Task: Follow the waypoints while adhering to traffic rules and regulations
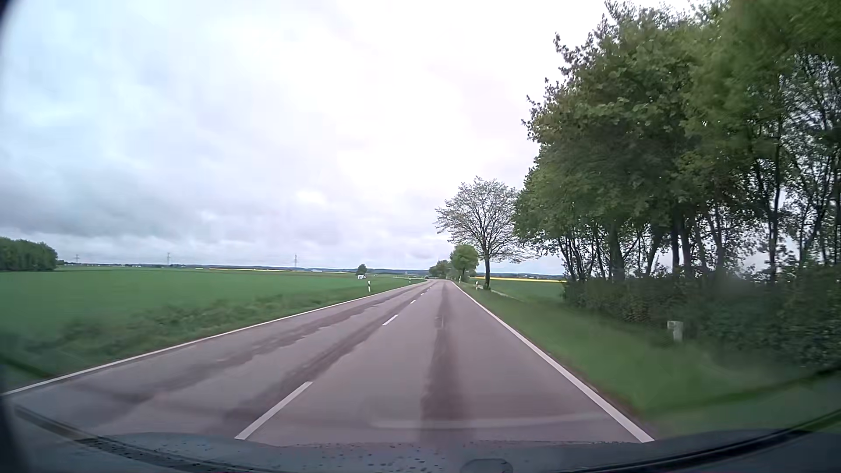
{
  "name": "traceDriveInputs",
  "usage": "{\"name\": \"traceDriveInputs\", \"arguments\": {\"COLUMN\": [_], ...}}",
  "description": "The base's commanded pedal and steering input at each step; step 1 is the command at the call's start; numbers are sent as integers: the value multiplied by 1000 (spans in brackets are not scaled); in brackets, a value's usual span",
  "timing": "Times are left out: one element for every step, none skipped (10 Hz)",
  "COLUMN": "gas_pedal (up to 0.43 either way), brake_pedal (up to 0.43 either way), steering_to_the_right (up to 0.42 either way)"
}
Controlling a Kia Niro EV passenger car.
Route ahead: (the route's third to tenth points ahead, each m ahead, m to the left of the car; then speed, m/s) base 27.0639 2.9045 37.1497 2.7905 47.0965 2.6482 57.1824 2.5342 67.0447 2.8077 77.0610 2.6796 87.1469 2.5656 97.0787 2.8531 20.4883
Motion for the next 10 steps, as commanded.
{"name": "traceDriveInputs", "arguments": {"gas_pedal": [390, 390, 390, 390, 390, 390, 390, 378, 378, 378], "brake_pedal": [0, 0, 0, 0, 0, 0, 0, 0, 0, 0], "steering_to_the_right": [2, 2, 2, 2, 2, 2, 2, 2, 2, 2]}}
